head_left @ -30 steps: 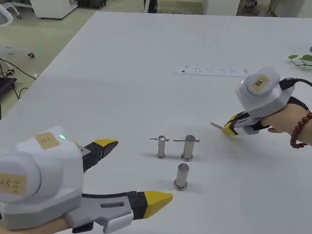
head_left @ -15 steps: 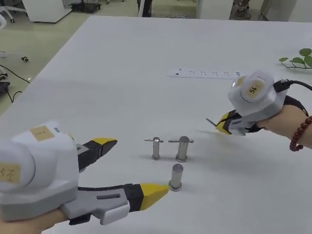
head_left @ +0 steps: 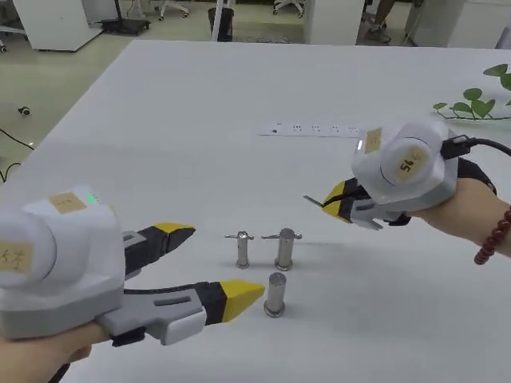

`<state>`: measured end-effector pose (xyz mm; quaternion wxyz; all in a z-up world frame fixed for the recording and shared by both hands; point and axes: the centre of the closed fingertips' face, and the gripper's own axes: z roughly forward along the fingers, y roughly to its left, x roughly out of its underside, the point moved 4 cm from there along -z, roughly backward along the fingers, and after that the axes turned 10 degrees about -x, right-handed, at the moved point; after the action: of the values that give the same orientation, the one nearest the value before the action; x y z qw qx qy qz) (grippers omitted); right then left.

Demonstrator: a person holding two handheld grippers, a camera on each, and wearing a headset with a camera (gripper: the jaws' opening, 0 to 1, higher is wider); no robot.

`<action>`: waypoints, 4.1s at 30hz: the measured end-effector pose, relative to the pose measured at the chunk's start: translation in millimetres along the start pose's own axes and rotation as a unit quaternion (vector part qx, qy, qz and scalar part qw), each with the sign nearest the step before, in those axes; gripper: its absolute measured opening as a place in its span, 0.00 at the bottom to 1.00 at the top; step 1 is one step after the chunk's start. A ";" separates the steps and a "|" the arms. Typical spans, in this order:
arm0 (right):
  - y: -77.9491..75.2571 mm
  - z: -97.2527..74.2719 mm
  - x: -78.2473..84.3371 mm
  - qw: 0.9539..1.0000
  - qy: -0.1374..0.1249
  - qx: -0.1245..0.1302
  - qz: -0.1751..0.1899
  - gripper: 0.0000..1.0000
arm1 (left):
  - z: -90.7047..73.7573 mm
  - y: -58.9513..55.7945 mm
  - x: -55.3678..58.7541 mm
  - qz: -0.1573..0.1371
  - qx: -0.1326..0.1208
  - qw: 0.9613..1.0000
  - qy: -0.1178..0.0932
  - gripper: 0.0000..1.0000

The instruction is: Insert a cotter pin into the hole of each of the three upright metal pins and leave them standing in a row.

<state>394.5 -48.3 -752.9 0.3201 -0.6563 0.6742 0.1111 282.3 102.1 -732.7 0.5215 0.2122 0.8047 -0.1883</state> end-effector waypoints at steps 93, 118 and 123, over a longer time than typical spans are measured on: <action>83.7 -21.4 -62.5 0.987 -0.096 -0.104 -0.079 0.10 | 25.5 -25.6 11.5 -0.108 0.074 0.989 0.072 0.00; 92.7 -22.8 -40.3 0.945 -0.138 -0.266 0.129 0.16 | 18.4 -38.8 21.1 0.024 0.129 0.990 0.041 0.00; 101.0 -24.8 -36.8 0.935 -0.135 -0.301 0.132 0.16 | 16.3 -44.5 22.0 0.044 0.144 0.988 0.039 0.00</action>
<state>288.4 -21.0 -739.8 0.1782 -0.6059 0.6403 0.4373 262.6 59.4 -755.5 0.4615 0.3271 0.7791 -0.2704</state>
